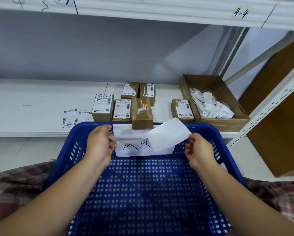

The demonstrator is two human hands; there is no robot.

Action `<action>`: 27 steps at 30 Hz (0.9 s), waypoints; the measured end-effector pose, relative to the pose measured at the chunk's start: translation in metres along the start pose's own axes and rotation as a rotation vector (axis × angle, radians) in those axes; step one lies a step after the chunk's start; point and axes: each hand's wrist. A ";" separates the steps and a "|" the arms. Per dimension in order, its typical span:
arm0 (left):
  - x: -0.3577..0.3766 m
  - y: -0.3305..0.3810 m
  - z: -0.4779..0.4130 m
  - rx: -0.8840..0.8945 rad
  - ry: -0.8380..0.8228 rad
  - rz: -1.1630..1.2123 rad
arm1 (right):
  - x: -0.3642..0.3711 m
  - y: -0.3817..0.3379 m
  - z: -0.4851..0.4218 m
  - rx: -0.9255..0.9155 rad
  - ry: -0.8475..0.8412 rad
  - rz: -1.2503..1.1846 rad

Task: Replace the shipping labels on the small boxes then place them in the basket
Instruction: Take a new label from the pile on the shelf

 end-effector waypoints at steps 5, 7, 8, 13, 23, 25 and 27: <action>-0.006 0.001 -0.001 0.383 0.044 -0.440 | -0.003 -0.006 -0.001 -0.044 0.005 -0.064; -0.003 -0.003 0.004 0.542 -0.051 -0.678 | -0.002 -0.003 0.002 -0.038 -0.053 -0.054; -0.001 -0.006 0.008 0.593 -0.107 -0.805 | -0.001 0.000 0.005 -0.026 -0.084 -0.044; 0.015 -0.036 0.036 0.567 -0.442 -1.288 | 0.004 0.021 0.024 0.026 -0.260 0.040; 0.023 -0.049 0.042 0.673 -0.115 -1.115 | 0.006 0.047 0.050 0.068 -0.486 0.169; 0.023 -0.050 0.038 0.650 -0.101 -1.042 | 0.005 0.048 0.051 0.056 -0.529 0.193; 0.024 -0.051 0.034 0.599 -0.093 -0.942 | 0.004 0.050 0.050 0.006 -0.575 0.236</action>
Point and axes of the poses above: each hand's wrist, its own z-axis away from the middle knuckle, its own x-axis out of the palm, y = z × x, and after that the axes turned 15 degrees about -z, right-handed
